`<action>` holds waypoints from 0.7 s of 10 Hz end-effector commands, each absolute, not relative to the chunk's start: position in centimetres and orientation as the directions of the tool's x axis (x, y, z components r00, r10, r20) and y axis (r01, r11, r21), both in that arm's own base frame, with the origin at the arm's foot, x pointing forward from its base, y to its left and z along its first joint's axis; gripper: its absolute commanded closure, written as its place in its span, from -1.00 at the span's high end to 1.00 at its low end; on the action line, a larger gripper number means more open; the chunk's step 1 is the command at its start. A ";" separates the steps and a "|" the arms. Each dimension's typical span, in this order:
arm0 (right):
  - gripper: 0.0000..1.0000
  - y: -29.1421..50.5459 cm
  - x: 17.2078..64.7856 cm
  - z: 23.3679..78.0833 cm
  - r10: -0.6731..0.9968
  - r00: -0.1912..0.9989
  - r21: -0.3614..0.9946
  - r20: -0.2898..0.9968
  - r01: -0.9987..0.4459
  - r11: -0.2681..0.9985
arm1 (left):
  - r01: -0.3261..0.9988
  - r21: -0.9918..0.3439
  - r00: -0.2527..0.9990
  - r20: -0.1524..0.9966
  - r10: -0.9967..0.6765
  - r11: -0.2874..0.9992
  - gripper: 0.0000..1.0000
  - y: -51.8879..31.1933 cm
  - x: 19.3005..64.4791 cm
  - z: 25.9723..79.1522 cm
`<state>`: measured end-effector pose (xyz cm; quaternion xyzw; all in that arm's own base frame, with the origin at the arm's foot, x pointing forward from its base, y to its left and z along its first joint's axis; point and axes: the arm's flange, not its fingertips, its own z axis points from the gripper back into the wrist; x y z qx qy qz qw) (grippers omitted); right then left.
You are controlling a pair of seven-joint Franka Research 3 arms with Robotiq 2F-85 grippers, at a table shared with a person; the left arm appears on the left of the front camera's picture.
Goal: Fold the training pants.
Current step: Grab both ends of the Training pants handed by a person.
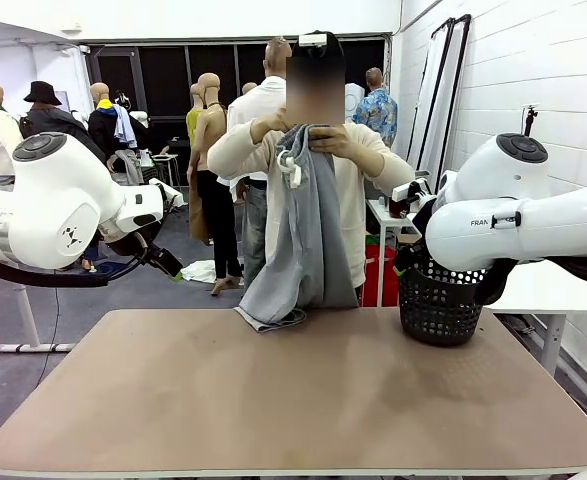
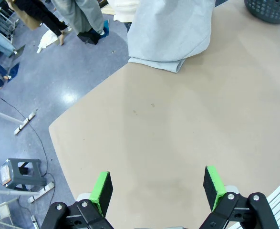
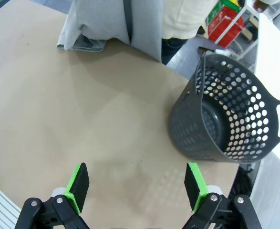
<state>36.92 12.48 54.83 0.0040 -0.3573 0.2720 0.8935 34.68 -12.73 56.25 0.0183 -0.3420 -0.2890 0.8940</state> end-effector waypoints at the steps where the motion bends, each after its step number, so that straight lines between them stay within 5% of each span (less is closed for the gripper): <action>1: 1.00 12.4 36.9 54.8 0.494 0.591 -0.198 0.638 -0.494 0.847 | 0.508 0.232 0.595 0.602 -0.533 0.830 1.00 -12.8 34.8 56.2; 7: 1.00 12.4 36.9 54.8 0.494 0.591 -0.198 0.638 -0.494 0.847 | 0.508 0.232 0.595 0.602 -0.533 0.830 1.00 -12.8 34.8 56.2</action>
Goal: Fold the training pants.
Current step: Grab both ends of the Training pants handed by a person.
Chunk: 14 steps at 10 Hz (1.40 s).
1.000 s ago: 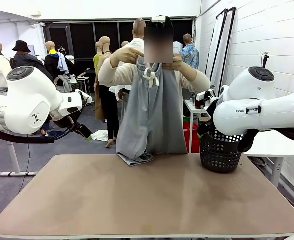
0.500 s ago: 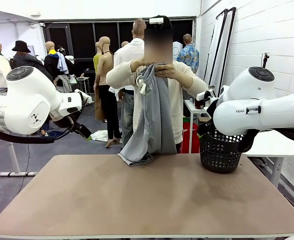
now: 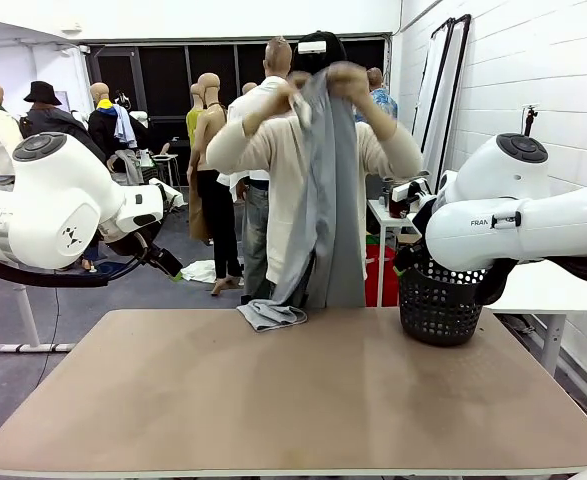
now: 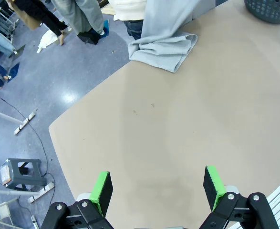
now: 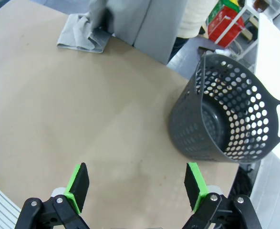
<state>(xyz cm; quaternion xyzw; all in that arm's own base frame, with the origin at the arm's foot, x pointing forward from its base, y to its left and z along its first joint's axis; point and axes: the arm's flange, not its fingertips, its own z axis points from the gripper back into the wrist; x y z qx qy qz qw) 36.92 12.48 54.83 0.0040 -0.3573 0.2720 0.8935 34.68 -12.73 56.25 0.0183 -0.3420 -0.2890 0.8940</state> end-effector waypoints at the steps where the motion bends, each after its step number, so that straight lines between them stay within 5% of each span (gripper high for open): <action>1: 1.00 12.4 36.9 54.8 0.494 0.591 -0.198 0.638 -0.494 0.847 | 0.508 0.232 0.595 0.602 -0.533 0.830 1.00 -12.8 34.8 56.2; 14: 1.00 12.4 36.9 54.8 0.494 0.591 -0.198 0.638 -0.494 0.847 | 0.508 0.232 0.595 0.602 -0.533 0.830 1.00 -12.8 34.8 56.2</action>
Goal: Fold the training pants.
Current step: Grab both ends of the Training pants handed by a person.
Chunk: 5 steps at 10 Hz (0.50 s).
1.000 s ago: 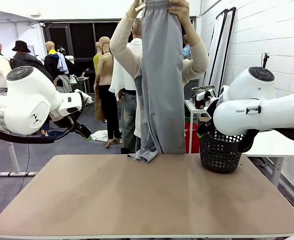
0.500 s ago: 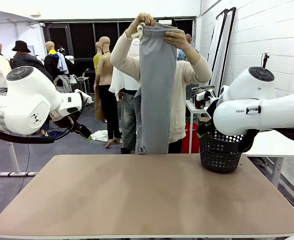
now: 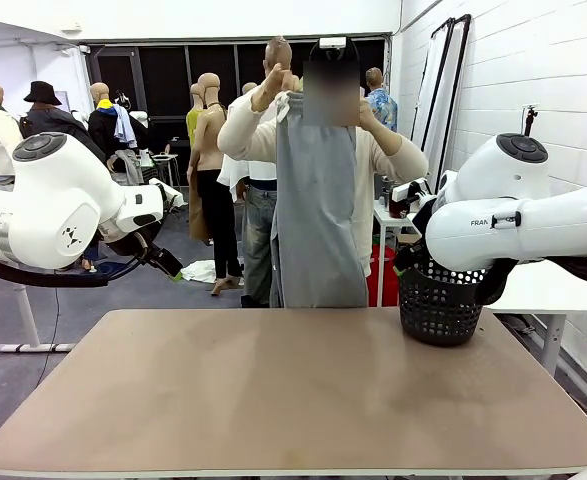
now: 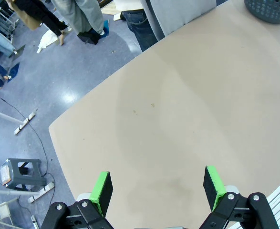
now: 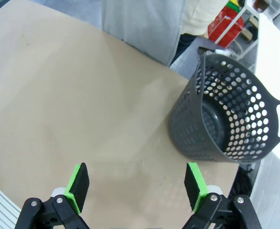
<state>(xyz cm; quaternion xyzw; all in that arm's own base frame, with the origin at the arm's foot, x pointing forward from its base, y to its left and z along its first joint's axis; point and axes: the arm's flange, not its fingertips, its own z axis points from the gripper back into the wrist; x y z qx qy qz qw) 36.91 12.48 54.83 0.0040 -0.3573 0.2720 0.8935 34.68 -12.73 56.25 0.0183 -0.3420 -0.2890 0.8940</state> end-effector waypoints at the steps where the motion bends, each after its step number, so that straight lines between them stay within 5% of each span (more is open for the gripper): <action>1: 1.00 12.4 36.9 54.8 0.494 0.591 -0.198 0.638 -0.494 0.847 | 0.508 0.232 0.595 0.602 -0.533 0.830 1.00 -12.8 34.8 56.2; 5: 1.00 12.4 36.9 54.8 0.494 0.591 -0.198 0.638 -0.494 0.847 | 0.508 0.232 0.595 0.602 -0.533 0.830 1.00 -12.8 34.8 56.2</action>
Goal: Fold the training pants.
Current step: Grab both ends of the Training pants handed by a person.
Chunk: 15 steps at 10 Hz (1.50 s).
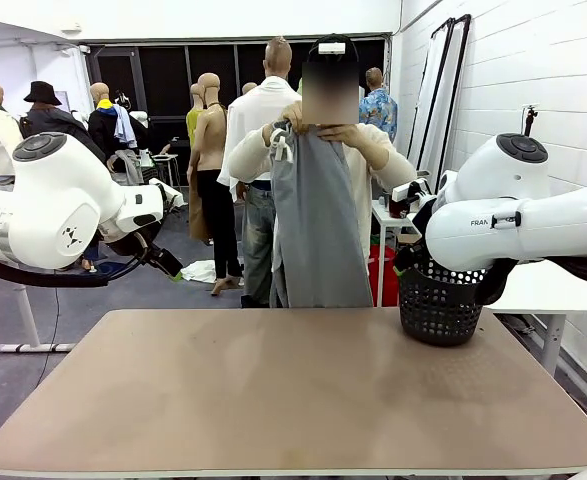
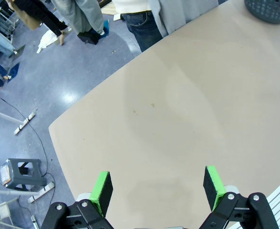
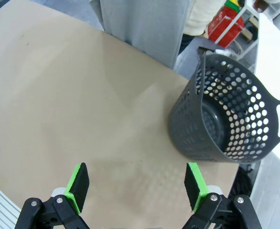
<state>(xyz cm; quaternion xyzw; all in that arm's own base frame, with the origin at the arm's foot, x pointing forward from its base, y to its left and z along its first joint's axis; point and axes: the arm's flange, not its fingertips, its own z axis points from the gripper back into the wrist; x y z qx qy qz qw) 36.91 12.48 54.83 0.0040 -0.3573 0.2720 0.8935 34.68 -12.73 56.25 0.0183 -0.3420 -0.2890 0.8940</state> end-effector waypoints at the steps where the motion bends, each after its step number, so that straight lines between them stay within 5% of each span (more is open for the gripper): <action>1: 1.00 12.4 36.9 54.8 0.494 0.591 -0.198 0.638 -0.494 0.847 | 0.508 0.232 0.595 0.602 -0.533 0.830 1.00 -12.8 34.8 56.2; 15: 1.00 12.4 36.9 54.8 0.494 0.591 -0.198 0.638 -0.494 0.847 | 0.508 0.232 0.595 0.602 -0.533 0.830 1.00 -12.8 34.8 56.2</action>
